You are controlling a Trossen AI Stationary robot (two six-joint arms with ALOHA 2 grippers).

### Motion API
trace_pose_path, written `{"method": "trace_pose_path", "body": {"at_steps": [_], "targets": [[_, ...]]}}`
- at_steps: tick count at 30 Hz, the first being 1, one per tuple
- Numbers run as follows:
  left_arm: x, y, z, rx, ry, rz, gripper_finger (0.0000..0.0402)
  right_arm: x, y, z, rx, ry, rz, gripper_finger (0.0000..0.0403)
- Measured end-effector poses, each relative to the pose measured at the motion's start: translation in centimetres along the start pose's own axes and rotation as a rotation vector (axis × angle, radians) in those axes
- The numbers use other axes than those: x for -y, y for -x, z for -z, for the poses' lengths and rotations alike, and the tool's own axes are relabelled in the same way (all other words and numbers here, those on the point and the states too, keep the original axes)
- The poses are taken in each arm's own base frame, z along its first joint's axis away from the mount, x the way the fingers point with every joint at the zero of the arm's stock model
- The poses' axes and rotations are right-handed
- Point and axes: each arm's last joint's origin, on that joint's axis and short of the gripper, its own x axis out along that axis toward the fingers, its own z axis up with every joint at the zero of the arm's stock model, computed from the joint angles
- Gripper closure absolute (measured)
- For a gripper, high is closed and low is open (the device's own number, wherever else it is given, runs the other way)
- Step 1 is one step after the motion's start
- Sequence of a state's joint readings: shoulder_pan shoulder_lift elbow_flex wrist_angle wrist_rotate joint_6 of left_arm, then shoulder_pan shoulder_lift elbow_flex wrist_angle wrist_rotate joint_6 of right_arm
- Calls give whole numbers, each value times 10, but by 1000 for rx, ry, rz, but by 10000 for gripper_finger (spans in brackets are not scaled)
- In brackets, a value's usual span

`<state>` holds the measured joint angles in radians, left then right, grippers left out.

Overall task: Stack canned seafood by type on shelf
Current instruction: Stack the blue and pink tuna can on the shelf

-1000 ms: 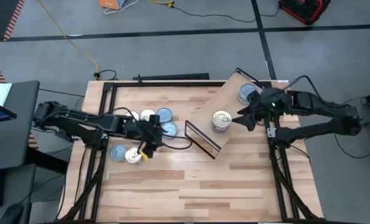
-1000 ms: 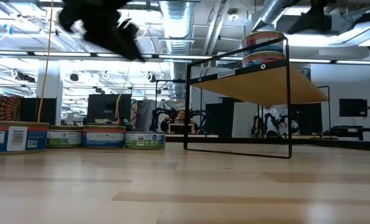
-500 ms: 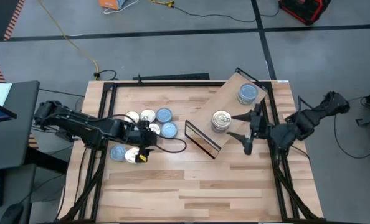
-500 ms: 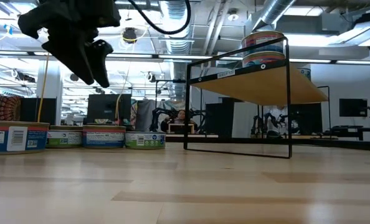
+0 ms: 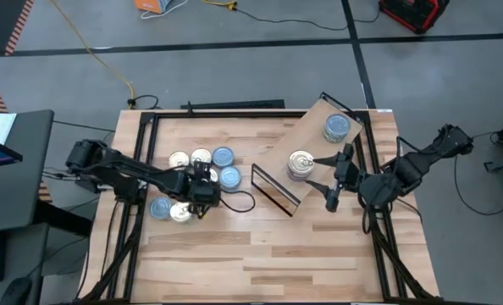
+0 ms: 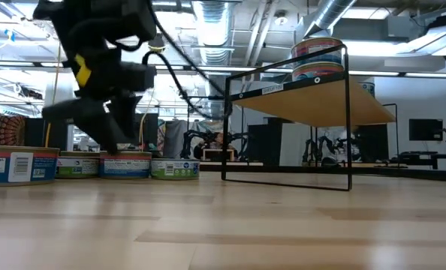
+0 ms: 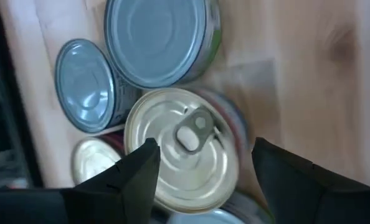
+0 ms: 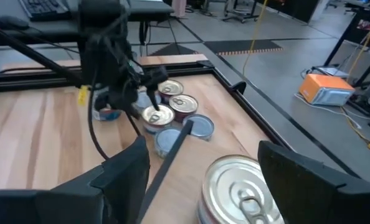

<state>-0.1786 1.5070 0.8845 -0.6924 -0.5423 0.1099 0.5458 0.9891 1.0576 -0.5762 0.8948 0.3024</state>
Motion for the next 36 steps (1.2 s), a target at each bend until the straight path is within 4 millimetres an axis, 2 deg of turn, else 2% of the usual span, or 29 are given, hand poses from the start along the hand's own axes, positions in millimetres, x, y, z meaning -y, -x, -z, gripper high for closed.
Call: {"method": "trace_pose_path", "body": {"at_steps": [9, 20, 29, 36], "targets": [[30, -14, -3, -73, -114, -48, 250, -1, 2, 1, -6, -14, -8, 78], [46, -1, 0, -54, -74, -55, 392, 0, 1, 2, -13, -44, -2, 78], [59, 11, 0, -2, -43, -39, 400, 0, 1, 2, -15, -67, -3, 78], [61, 15, -4, 9, 8, 19, 400, 0, 1, 3, -19, -77, -2, 78]]}}
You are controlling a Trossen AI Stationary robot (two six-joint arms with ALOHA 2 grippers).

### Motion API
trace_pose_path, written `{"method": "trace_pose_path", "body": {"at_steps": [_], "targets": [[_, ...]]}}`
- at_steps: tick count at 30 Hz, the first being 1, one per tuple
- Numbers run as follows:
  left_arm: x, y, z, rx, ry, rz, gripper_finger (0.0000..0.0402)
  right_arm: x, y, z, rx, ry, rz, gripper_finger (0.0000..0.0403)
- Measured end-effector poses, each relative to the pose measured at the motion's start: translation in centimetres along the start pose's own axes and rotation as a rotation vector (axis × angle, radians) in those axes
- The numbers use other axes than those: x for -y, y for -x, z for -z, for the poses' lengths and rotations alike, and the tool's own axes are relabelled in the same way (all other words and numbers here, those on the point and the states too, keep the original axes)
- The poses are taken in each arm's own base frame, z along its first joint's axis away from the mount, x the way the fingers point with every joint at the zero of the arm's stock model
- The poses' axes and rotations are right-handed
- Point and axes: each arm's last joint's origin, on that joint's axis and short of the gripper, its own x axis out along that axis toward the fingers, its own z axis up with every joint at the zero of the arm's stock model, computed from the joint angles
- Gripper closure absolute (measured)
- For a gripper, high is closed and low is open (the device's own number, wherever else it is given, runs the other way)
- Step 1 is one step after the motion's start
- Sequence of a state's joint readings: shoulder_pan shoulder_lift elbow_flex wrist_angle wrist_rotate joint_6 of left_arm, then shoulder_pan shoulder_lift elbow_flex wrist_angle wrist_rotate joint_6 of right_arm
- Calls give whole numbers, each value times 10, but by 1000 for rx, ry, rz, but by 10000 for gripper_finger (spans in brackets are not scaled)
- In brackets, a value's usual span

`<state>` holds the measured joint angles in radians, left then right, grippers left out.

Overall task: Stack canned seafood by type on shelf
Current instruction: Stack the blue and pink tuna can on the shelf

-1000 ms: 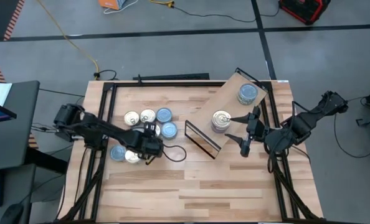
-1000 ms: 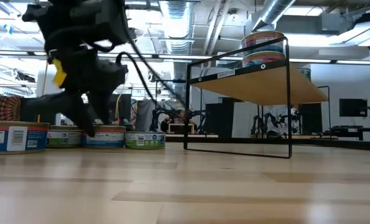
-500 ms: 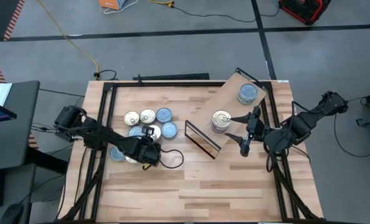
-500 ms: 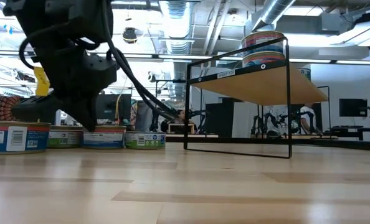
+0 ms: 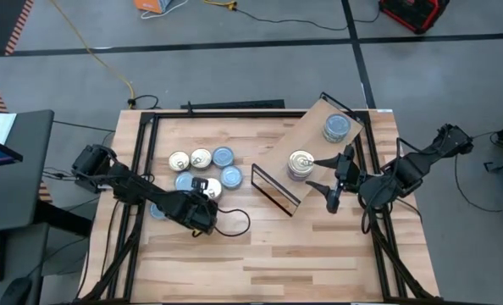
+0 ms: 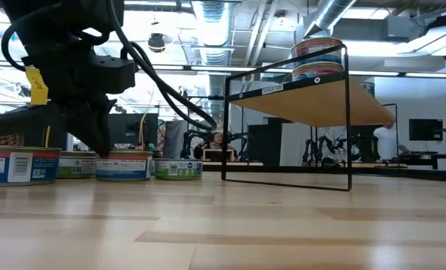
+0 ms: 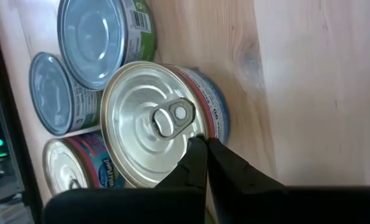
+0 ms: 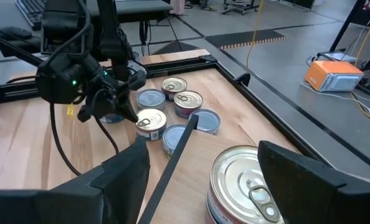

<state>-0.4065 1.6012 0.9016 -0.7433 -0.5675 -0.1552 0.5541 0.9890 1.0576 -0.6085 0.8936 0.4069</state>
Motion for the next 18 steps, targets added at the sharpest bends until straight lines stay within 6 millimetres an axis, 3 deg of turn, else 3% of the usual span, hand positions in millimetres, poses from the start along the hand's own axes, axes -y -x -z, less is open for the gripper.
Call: {"method": "trace_pose_path", "body": {"at_steps": [18], "targets": [[14, 15, -2, 74, -8, 116, 400, 1, 0, 2, -16, -25, 6, 78]]}}
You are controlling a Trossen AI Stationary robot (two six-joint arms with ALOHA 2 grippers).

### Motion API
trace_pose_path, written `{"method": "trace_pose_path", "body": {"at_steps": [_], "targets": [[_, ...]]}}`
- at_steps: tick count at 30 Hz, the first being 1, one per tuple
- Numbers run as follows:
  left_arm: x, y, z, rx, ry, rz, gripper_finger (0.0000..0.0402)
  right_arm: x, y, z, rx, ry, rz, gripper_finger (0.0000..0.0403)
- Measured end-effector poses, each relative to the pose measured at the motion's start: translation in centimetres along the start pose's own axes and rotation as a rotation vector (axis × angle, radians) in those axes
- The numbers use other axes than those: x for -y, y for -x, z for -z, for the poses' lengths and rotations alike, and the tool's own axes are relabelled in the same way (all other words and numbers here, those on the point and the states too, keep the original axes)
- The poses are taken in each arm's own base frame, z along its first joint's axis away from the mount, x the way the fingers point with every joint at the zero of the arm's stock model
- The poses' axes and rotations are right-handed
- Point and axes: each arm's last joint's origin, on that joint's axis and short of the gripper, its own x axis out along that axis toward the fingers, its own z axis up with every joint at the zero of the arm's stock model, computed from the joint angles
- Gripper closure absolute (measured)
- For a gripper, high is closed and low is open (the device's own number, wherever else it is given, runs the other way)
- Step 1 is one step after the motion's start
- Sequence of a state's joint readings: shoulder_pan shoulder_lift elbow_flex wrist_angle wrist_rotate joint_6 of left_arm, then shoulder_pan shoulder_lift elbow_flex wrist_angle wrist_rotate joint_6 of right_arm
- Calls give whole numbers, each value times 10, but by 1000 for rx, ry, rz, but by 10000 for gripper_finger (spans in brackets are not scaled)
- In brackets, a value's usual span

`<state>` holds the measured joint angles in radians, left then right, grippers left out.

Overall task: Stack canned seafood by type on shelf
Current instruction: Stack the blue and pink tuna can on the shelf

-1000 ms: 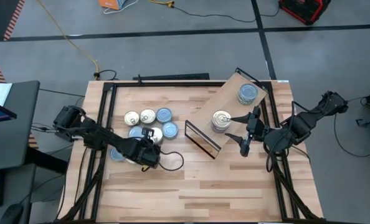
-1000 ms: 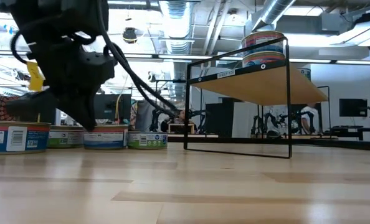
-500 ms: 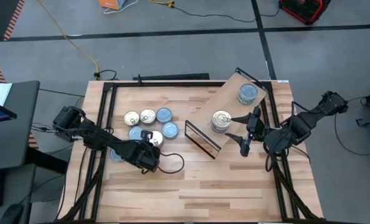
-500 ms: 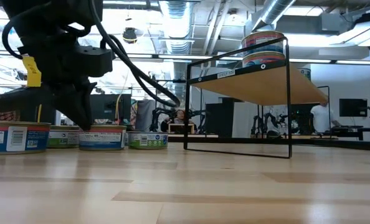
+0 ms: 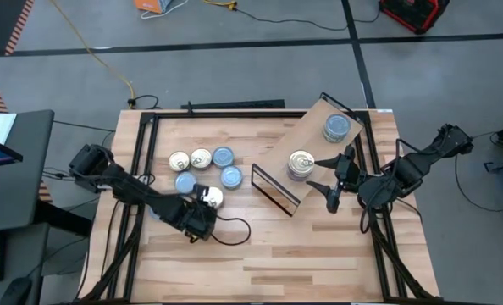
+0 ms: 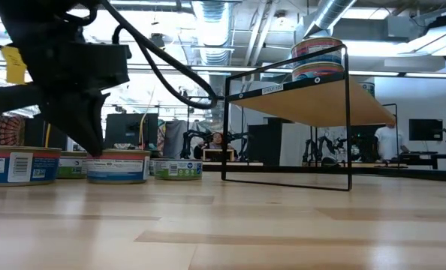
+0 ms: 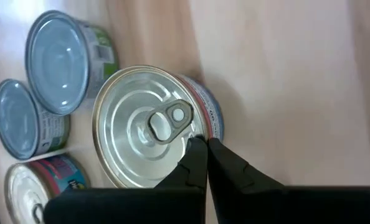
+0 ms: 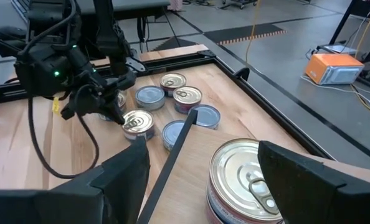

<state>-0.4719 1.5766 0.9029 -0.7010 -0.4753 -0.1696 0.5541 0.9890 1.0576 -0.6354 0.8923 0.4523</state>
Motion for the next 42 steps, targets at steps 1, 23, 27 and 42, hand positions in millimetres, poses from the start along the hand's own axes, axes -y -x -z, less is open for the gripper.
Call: {"method": "trace_pose_path", "body": {"at_steps": [1, 23, 27, 42], "targets": [[0, 1, 0, 3, -2, 1, 400, 0, 0, 0, 0, -1, 0, 78], [9, 10, 3, 30, -242, -13, 259, 0, 0, 0, -1, -37, -1, 78], [8, 4, 6, 32, -321, -32, 251, 0, 0, 0, -1, -45, -1, 78], [4, -9, 14, 53, -269, -187, 391, 0, 0, 0, -1, -71, -2, 78]]}}
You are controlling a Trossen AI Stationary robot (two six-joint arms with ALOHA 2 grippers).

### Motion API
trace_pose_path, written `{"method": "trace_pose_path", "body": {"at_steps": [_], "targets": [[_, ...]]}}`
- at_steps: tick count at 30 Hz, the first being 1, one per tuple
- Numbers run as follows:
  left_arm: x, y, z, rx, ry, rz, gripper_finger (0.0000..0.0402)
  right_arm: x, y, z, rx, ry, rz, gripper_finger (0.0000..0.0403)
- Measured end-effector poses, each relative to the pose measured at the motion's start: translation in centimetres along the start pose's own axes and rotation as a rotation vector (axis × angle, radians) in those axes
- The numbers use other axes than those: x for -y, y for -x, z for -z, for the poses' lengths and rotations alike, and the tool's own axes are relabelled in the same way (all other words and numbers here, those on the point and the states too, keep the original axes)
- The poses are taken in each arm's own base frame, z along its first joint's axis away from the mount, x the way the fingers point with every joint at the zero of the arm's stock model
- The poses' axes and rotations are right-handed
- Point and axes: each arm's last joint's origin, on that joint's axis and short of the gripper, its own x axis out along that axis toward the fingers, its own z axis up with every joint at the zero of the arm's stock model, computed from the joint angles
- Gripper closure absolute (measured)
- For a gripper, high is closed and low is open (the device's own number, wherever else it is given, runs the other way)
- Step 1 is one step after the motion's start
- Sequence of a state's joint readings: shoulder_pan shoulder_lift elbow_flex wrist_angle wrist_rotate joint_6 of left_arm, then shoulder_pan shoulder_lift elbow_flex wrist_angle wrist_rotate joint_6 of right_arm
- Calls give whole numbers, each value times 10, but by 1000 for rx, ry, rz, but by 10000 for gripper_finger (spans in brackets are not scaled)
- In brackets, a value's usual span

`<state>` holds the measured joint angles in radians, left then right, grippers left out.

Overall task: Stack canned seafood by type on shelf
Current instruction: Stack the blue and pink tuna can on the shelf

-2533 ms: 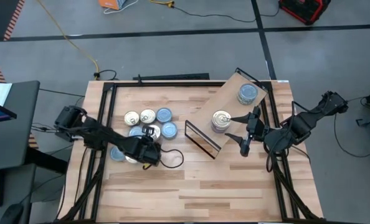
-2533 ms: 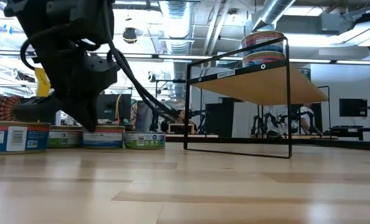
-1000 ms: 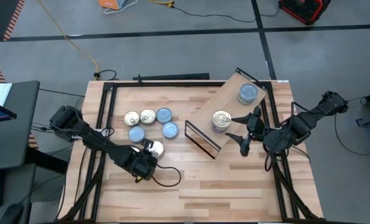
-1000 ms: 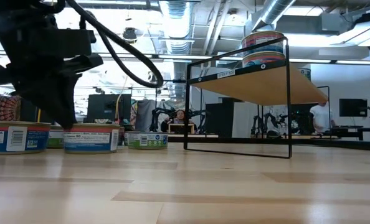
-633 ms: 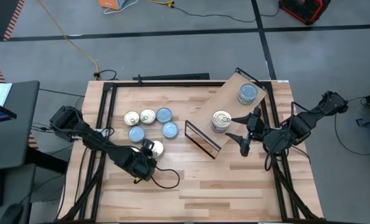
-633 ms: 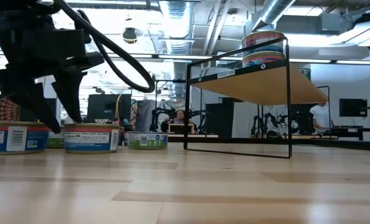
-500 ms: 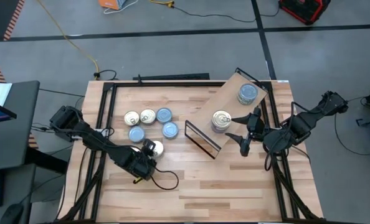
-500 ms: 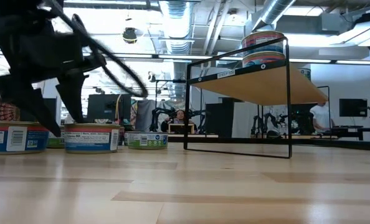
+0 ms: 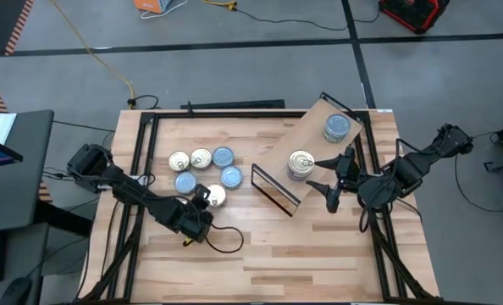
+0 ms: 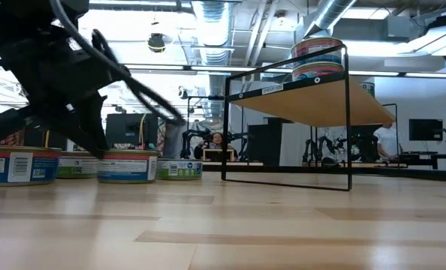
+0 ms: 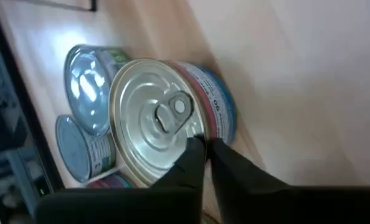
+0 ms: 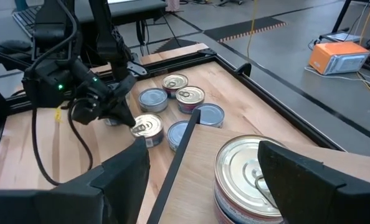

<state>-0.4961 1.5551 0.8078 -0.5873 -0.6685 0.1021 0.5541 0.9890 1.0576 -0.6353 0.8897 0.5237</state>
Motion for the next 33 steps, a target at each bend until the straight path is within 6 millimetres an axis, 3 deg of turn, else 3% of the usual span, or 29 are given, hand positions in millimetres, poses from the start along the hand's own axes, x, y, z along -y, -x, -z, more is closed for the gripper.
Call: {"method": "trace_pose_path", "body": {"at_steps": [7, 21, 27, 33], "targets": [[3, 3, 0, 8, 109, 3, 400, 0, 0, 0, 0, -11, 0, 78], [15, 16, -3, 23, 165, 68, 401, 0, 0, 0, -1, -37, -1, 78], [20, 20, -4, 38, 129, 148, 401, 0, 0, 0, -1, -50, -1, 78], [31, 25, -4, 53, -12, 266, 401, 0, 0, 0, -1, -52, 0, 78]]}}
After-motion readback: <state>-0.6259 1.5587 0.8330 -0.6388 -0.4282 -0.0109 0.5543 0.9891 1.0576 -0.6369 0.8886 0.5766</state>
